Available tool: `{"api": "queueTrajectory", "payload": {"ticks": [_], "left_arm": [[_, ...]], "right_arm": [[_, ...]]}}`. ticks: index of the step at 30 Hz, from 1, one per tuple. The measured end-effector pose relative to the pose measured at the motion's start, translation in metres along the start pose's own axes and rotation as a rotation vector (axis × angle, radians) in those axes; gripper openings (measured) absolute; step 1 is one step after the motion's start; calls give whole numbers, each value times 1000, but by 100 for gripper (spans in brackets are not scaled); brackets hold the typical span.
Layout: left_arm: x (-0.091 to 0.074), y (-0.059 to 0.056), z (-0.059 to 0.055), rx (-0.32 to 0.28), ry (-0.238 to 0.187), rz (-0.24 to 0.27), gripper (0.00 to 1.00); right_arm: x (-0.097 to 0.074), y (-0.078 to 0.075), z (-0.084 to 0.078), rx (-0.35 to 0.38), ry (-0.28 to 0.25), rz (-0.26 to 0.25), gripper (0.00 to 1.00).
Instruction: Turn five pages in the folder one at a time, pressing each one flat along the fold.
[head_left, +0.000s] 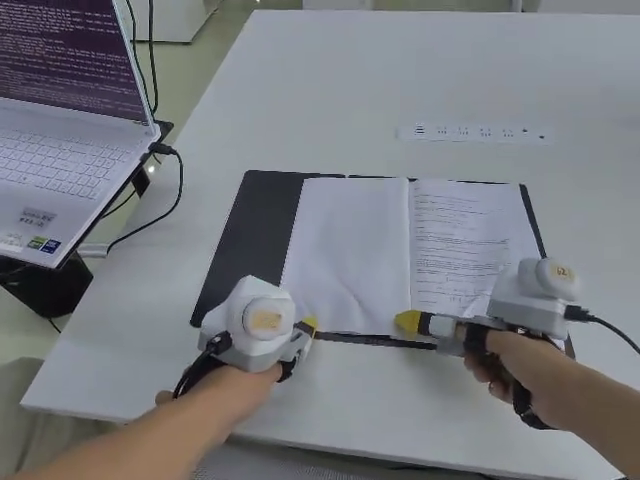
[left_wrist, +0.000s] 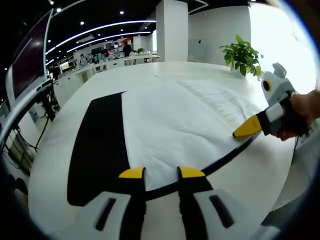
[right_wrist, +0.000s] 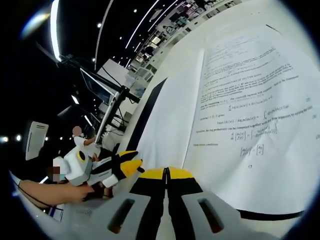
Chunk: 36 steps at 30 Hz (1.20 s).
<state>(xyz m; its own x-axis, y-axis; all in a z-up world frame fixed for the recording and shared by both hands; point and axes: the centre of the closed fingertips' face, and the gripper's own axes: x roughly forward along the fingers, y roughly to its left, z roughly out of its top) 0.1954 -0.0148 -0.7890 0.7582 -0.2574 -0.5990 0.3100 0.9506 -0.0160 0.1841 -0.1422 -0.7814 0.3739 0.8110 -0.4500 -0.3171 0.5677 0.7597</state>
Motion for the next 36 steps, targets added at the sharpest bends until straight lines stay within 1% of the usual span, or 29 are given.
{"api": "queueTrajectory", "payload": {"ticks": [3,6,8,9,11,13,14,15,16,18,19,20,21,22,23,24,25,26,27,28,29,30,32,33,35,36], "left_arm": [[0,0,0,-4,6,-1,23],[0,1,0,-11,16,0,23],[-1,1,1,-33,19,-3,23],[-1,1,1,-58,19,-10,24],[-1,-1,2,-107,29,-26,26],[-6,-1,-1,-156,74,-26,26],[-10,-1,-3,-191,106,-27,25],[-13,-1,-4,-215,118,-31,23],[-15,-3,-2,-235,119,-46,23],[-24,-3,5,-264,104,-68,22],[-29,-3,8,-266,101,-74,20],[-33,-4,11,-271,105,-80,19],[-37,-4,13,-271,108,-87,17],[-41,-5,17,-271,108,-94,16],[-49,-5,24,-271,97,-101,15],[-55,-5,30,-269,80,-103,15],[-63,-5,38,-255,59,-106,16],[-69,-5,42,-251,52,-105,17],[-78,-3,49,-246,28,-100,19],[-84,-3,55,-238,8,-97,22],[-92,0,61,-224,-22,-83,28],[-98,-1,64,-221,-31,-80,33],[-111,-3,69,-197,-62,-71,44],[-118,-5,70,-184,-64,-73,45],[-124,-5,71,-163,-71,-64,49],[-129,-5,72,-145,-85,-56,50]], "right_arm": [[-4,2,-8,12,11,-1,0],[-9,6,-18,49,25,4,0],[-14,10,-24,45,36,9,0],[-17,16,-29,52,52,24,0],[-23,24,-32,55,57,46,0],[-31,36,-36,46,74,70,0],[-38,46,-39,37,76,75,0],[-42,49,-39,29,76,76,0],[-47,52,-39,27,75,71,0],[-57,60,-38,14,62,76,0],[-64,64,-36,3,49,68,0],[-69,67,-32,-30,16,72,0],[-74,71,-31,-31,7,72,0],[-83,72,-31,-30,-2,50,0],[-88,71,-29,-42,-19,35,0],[-93,71,-24,-55,-47,28,0],[-101,72,-19,-29,-86,10,2],[-108,71,-15,-18,-110,-8,4],[-117,71,-9,-40,-149,-29,7],[-123,69,-6,-62,-170,-61,12],[-134,63,0,-122,-194,-126,17],[-140,61,3,-152,-212,-155,24],[-155,60,9,-212,-239,-210,33],[-161,59,11,-232,-247,-229,37],[-174,59,15,-282,-265,-264,40],[-180,57,16,-312,-269,-286,41]]}}
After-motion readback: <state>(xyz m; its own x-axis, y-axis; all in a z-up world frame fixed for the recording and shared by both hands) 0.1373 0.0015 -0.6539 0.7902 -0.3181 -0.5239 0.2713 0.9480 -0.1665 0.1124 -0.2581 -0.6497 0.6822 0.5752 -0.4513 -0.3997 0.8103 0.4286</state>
